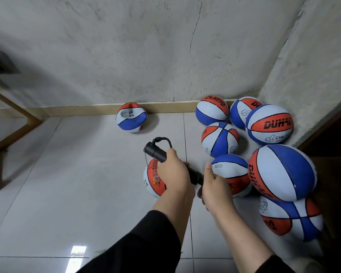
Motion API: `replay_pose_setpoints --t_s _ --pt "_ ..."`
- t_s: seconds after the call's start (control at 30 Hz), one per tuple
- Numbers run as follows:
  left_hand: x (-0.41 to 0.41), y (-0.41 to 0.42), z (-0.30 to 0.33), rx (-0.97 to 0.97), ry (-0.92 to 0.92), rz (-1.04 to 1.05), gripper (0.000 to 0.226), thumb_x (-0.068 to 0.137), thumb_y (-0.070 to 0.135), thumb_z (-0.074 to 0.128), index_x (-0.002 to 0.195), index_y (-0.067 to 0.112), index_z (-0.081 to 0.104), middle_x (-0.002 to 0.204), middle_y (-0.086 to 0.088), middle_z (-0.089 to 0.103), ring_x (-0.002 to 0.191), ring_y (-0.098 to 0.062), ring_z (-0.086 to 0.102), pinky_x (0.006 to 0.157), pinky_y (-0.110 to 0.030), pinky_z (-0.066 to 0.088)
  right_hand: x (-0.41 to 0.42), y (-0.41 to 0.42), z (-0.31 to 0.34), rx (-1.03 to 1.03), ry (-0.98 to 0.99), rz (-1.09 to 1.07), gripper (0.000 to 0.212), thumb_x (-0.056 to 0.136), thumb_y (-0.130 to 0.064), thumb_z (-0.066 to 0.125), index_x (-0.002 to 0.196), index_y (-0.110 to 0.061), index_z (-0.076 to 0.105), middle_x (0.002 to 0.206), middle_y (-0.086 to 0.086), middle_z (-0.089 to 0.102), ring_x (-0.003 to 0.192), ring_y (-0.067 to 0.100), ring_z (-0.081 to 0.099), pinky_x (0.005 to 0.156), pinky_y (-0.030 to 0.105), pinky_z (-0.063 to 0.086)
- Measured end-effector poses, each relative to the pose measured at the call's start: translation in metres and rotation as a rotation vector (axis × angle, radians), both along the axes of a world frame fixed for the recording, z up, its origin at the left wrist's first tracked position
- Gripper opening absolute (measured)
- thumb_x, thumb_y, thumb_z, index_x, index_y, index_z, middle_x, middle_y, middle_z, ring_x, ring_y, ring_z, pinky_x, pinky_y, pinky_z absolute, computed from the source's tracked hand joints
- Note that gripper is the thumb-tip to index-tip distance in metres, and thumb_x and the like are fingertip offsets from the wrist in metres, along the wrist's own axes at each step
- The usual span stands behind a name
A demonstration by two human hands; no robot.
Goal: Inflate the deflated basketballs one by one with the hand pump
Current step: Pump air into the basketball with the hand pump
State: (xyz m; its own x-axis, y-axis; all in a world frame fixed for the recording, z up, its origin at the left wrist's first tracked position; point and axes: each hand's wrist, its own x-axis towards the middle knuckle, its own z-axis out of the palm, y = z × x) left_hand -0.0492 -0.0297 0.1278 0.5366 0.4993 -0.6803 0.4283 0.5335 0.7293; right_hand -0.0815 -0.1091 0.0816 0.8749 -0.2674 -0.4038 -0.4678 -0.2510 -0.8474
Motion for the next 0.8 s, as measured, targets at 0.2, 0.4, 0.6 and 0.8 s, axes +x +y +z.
replay_pose_setpoints --t_s 0.2,0.4,0.6,0.8 --pt "0.016 0.031 -0.002 0.007 0.01 0.067 0.026 0.095 0.035 0.057 0.082 0.013 0.055 0.062 -0.005 0.065 0.051 -0.021 0.059 0.039 -0.023 0.047 -0.008 -0.025 -0.011 0.038 0.075 -0.052 0.061 0.107 -0.052 0.033 0.087 -0.007 0.069 0.041 -0.003 0.049 0.037 0.012 0.044 0.047 0.025 0.032" --pt "0.01 0.03 -0.006 -0.018 0.009 0.089 0.028 0.097 0.03 0.054 0.075 0.012 0.053 0.037 0.004 0.055 0.026 -0.006 0.049 0.029 -0.016 0.036 -0.011 -0.027 -0.017 0.01 0.116 -0.046 0.061 0.108 -0.051 0.03 0.085 -0.006 0.065 0.05 0.003 0.052 0.044 0.016 0.046 0.049 0.025 0.032" --pt "0.0 0.006 -0.011 -0.016 0.029 0.055 0.032 0.084 0.037 0.054 0.089 0.007 0.066 0.061 -0.004 0.069 0.055 -0.024 0.063 0.064 -0.043 0.063 0.002 -0.004 0.001 -0.092 -0.022 0.033 0.063 0.11 -0.046 0.026 0.071 -0.007 0.058 0.077 0.015 0.064 0.076 0.032 0.059 0.063 0.034 0.039" --pt "0.004 0.011 -0.005 -0.002 0.012 0.005 0.033 0.086 0.039 0.056 0.088 0.007 0.065 0.057 -0.002 0.067 0.061 -0.026 0.063 0.075 -0.052 0.064 0.003 0.009 0.003 -0.022 -0.019 0.047 0.058 0.109 -0.049 0.03 0.073 -0.014 0.059 0.067 0.005 0.061 0.066 0.026 0.056 0.061 0.03 0.039"
